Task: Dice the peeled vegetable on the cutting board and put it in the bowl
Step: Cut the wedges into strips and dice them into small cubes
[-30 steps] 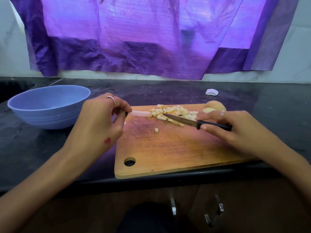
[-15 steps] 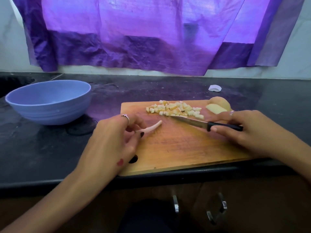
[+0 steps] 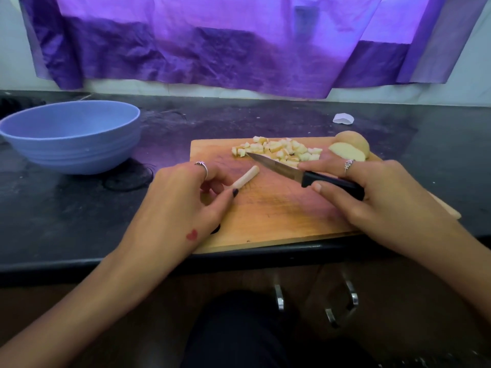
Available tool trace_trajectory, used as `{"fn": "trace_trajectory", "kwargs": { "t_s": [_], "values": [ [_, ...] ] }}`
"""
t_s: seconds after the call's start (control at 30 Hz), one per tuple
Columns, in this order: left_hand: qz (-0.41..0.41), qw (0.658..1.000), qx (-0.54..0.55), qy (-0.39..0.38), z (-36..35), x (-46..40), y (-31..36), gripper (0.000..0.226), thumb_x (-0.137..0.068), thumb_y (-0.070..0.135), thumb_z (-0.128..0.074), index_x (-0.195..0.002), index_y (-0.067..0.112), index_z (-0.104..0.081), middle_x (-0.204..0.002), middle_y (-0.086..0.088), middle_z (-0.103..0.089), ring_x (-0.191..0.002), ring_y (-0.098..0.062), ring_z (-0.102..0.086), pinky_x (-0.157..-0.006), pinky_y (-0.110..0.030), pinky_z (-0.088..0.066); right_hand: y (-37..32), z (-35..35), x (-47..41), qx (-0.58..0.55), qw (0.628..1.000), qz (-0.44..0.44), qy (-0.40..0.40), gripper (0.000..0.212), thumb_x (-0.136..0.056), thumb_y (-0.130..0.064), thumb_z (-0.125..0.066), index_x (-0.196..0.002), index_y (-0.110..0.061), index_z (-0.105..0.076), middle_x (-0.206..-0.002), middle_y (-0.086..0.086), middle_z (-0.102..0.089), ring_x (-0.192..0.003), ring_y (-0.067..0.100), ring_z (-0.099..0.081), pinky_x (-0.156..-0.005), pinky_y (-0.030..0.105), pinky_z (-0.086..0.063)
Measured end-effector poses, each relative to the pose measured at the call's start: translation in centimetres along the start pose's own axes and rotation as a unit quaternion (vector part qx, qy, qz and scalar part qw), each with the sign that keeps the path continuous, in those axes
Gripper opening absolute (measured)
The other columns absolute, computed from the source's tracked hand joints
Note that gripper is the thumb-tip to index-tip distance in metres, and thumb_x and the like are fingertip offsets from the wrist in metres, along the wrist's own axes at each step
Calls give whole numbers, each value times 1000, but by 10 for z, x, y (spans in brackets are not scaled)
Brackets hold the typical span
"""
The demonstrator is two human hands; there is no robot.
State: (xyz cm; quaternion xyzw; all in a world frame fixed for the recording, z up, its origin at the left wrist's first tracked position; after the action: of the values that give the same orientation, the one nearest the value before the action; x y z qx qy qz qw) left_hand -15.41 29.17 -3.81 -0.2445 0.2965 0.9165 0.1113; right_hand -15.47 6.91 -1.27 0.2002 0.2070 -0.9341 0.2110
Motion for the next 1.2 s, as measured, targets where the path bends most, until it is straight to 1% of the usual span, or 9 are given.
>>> {"fn": "trace_trajectory", "kwargs": {
  "t_s": [0.13, 0.2, 0.3, 0.5, 0.63, 0.8, 0.93, 1.1, 1.2],
  "values": [
    [16, 1000, -9, 3, 2, 3, -2, 10, -80, 35, -66, -86, 29, -70, -77, 14, -61, -78, -2, -56, -69, -11, -39, -4, -4, -5, 29, 999, -14, -23, 9, -87, -37, -60, -82, -38, -67, -60, -18, -42, -52, 3, -45, -48, 22, -26],
    [23, 1000, -18, 0, 2, 4, -4, 13, -80, 37, -64, -86, 29, -71, -83, 13, -61, -81, -6, -54, -69, -9, -36, -2, -7, -5, 56, 996, -26, -59, 23, -88, -46, -51, -90, -30, -68, -74, -11, -54, -65, 9, -53, -54, 29, -40],
    [29, 999, -27, 0, 1, 3, -6, 12, -79, 37, -64, -84, 29, -72, -80, 16, -57, -82, -7, -51, -65, -6, -33, -4, -8, -6, 63, 993, -32, -93, 47, -81, -56, -38, -120, -42, -61, -102, -3, -63, -87, 17, -58, -73, 41, -51],
    [29, 999, -25, 1, 0, 2, -7, 4, -81, 30, -68, -81, 30, -73, -80, 21, -54, -82, -4, -50, -65, -3, -32, -3, -10, -12, 54, 994, -30, -90, 47, -80, -56, -37, -123, -50, -56, -98, -2, -63, -73, 11, -55, -71, 40, -51],
    [28, 999, -25, 6, 1, 2, -6, 3, -80, 27, -70, -80, 28, -73, -84, 18, -57, -87, -5, -52, -67, -3, -33, -5, -14, -18, 67, 992, -17, -108, 40, -83, -52, -42, -122, -53, -53, -97, -6, -59, -78, 8, -51, -66, 32, -46],
    [26, 999, -35, 11, 0, 2, -6, 5, -81, 26, -70, -78, 24, -73, -84, 13, -57, -85, -9, -51, -66, -4, -32, -7, -15, -26, 48, 990, 5, -130, 30, -89, -36, -54, -118, -45, -58, -74, -19, -48, -84, 10, -51, -63, 21, -43],
    [22, 999, -33, 13, 0, 2, -1, 13, -81, 23, -71, -69, 21, -68, -84, 10, -59, -90, -14, -55, -60, -20, -26, -4, -9, -22, 56, 987, 9, -150, 31, -86, -44, -49, -115, -47, -58, -78, -20, -47, -87, 9, -49, -73, 34, -47],
    [21, 1000, -16, 16, -1, 2, -4, 12, -81, 23, -71, -70, 23, -68, -81, 14, -55, -83, -8, -51, -62, -16, -29, -4, -3, -6, 178, 979, 16, -103, 45, -84, -54, -28, -124, -55, -48, -104, -8, -55, -91, 22, -60, -64, 33, -39],
    [22, 1000, -10, 14, 0, 3, -5, 12, -81, 24, -71, -70, 25, -69, -77, 19, -51, -76, -3, -46, -67, -3, -32, -10, -7, -1, 102, 993, 1, -50, 40, -88, -48, -37, -124, -49, -53, -107, -4, -58, -90, 19, -59, -67, 36, -48]
  ]
}}
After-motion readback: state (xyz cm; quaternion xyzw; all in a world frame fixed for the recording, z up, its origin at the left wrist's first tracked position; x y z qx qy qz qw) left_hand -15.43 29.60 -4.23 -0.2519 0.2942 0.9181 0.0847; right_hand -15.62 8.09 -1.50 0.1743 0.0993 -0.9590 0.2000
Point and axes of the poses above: each hand's wrist, its own x-axis away from the middle knuckle, its own z-axis out of the back of the hand, y = z × x, the point moved 4 cm from there along -x, towards the middle knuckle
